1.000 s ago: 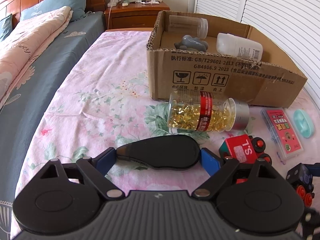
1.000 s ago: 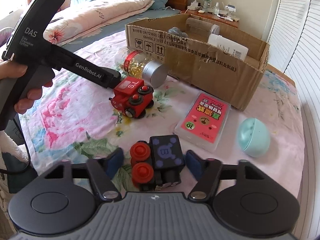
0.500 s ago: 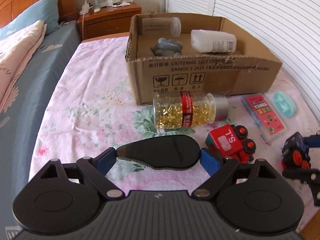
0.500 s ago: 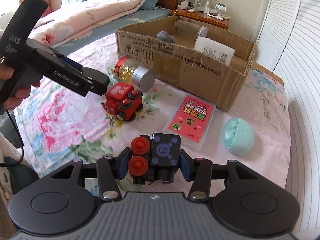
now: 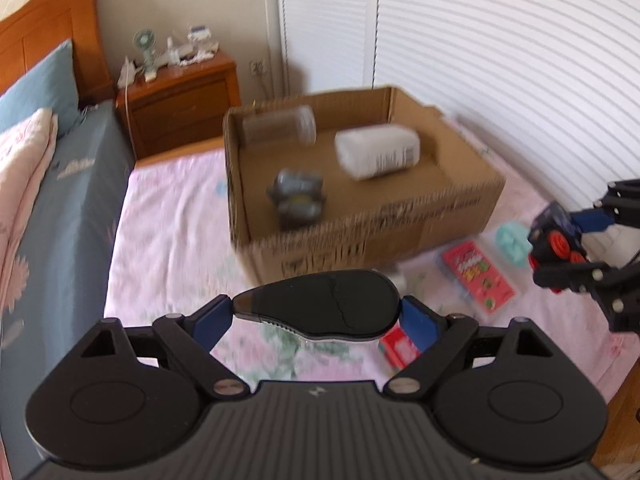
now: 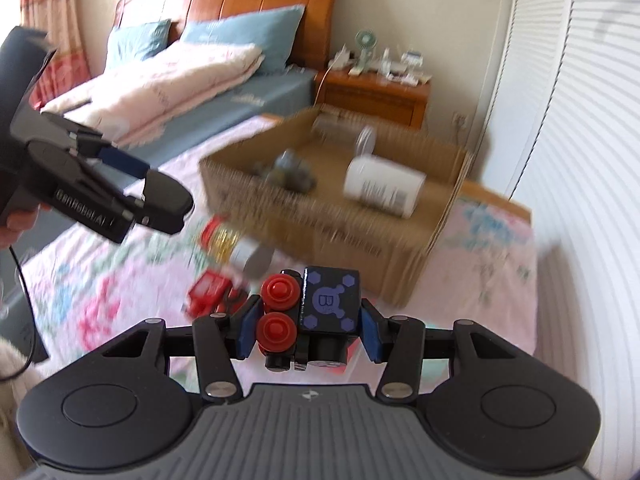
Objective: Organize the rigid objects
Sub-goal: 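Drop the black pad into the box with the left gripper while the right drops the block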
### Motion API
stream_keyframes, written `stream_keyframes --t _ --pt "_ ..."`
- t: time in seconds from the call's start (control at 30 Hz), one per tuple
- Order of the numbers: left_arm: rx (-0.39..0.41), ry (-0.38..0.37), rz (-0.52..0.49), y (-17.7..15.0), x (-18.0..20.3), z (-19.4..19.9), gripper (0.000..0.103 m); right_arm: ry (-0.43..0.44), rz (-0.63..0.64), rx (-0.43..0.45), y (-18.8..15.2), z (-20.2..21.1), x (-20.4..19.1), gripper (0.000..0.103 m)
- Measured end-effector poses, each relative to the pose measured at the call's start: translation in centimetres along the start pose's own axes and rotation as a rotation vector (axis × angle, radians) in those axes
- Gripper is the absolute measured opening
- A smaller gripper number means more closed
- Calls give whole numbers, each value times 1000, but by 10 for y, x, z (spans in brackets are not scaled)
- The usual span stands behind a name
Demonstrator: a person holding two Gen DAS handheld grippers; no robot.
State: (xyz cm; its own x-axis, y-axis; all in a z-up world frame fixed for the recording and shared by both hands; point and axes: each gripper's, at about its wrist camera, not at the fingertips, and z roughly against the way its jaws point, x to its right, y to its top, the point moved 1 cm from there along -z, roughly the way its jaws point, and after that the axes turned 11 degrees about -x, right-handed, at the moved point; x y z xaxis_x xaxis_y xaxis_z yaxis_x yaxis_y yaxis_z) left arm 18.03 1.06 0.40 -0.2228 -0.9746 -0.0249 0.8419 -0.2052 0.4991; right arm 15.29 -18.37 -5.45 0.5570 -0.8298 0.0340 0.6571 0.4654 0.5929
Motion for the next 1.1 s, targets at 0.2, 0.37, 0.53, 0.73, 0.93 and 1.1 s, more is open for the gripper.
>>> stream_keyframes --t 0.2,0.37,0.53,0.73,0.93,1.1 --pt "56 4 -32 36 0 4 89 -26 -37 53 38 -4 21 55" --pt "74 4 -30 70 -4 -3 89 -54 -96 35 66 -30 38 55" --pt "55 1 -27 99 -5 -16 89 -88 -164 23 76 -52 48 65" --pt "37 21 -35 122 -3 -31 89 -90 -225 33 66 -47 47 99" --pt "13 52 -28 145 -3 -51 89 -127 -280 52 50 -29 34 103" --pt "-5 82 -2 164 -9 -69 89 -162 -273 43 38 -17 21 103"
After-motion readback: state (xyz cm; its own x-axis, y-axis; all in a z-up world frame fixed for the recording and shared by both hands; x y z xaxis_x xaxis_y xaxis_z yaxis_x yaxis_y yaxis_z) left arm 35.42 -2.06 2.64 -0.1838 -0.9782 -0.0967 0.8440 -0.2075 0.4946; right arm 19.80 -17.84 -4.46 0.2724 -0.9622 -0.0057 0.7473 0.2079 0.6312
